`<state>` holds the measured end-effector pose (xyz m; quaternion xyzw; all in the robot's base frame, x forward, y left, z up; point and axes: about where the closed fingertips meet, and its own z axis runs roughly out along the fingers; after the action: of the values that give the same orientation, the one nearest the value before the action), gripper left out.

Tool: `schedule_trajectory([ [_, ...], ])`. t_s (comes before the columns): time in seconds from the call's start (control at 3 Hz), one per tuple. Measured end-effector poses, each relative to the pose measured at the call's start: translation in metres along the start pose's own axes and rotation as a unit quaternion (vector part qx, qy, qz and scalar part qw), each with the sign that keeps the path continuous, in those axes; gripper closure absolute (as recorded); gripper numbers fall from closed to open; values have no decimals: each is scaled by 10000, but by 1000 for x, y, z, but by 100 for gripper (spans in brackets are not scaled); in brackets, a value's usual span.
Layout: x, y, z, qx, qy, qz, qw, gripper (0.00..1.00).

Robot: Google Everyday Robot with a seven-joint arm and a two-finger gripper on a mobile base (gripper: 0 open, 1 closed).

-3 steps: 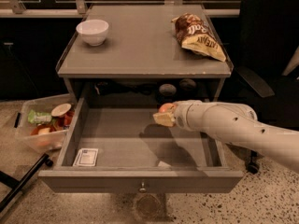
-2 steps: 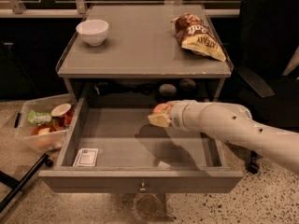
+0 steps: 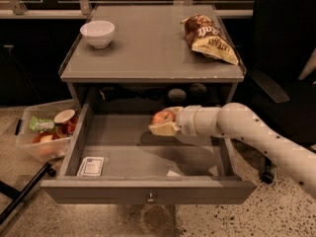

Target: Place apple into top drawer

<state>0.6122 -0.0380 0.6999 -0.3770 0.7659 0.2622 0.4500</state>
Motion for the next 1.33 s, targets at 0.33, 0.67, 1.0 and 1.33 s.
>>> schedule_trajectory([
  [0.33, 15, 39, 51, -1008, 82, -862, 9911, 100],
  [0.67, 31, 59, 79, -1509, 178, -1746, 9728, 100],
  [1.0, 42, 66, 91, -1633, 245, -2222, 9609, 81],
  [1.33, 51, 69, 98, -1700, 339, -2424, 9546, 58],
])
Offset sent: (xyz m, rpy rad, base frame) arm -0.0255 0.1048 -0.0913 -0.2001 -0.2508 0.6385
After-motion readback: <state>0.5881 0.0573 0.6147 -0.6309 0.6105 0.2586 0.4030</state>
